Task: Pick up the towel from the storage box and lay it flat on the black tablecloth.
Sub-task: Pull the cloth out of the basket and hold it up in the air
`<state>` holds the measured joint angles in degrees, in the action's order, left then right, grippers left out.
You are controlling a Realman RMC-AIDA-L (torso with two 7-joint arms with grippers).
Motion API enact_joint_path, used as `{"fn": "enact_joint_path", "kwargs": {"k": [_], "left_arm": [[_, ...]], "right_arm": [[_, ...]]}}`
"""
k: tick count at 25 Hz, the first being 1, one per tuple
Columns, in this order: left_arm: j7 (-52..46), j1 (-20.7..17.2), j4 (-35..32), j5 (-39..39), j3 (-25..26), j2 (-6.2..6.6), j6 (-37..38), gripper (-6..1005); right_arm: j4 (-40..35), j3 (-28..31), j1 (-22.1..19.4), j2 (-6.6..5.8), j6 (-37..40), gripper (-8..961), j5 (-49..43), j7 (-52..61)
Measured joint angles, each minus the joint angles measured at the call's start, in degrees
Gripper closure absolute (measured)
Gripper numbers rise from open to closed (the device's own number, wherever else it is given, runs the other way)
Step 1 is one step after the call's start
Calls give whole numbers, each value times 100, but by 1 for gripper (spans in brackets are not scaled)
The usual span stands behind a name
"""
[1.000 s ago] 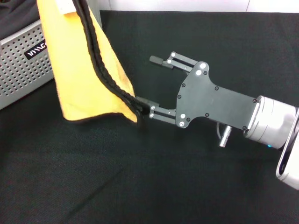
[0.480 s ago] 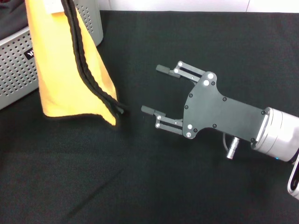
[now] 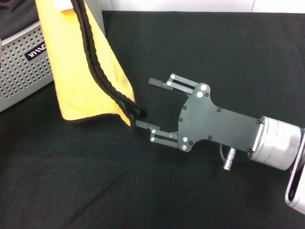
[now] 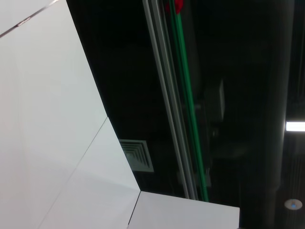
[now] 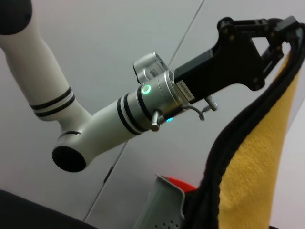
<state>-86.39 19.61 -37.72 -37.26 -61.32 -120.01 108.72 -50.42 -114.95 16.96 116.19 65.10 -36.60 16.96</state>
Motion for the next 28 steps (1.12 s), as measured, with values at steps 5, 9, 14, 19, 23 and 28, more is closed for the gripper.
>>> {"fn": "enact_joint_path", "kwargs": {"k": [5, 9, 14, 19, 23, 28], "left_arm": [[0, 11, 1, 16, -65, -20, 0, 956], [0, 11, 1, 86, -217, -22, 2, 956], [0, 27, 1, 92, -254, -23, 12, 955], [0, 28, 1, 232, -301, -23, 90, 955], [0, 22, 2, 261, -311, -18, 96, 954], [-7, 14, 1, 279, -362, -15, 99, 954]], "right_arm": [[108, -39, 162, 0, -55, 271, 266, -7], [153, -36, 236, -1, -57, 271, 409, -8], [211, -54, 305, -1, -62, 270, 473, -8], [294, -86, 311, 0, -65, 270, 544, -9], [367, -89, 298, -1, -55, 314, 546, -58], [382, -89, 304, -1, -29, 452, 549, -229]]}}
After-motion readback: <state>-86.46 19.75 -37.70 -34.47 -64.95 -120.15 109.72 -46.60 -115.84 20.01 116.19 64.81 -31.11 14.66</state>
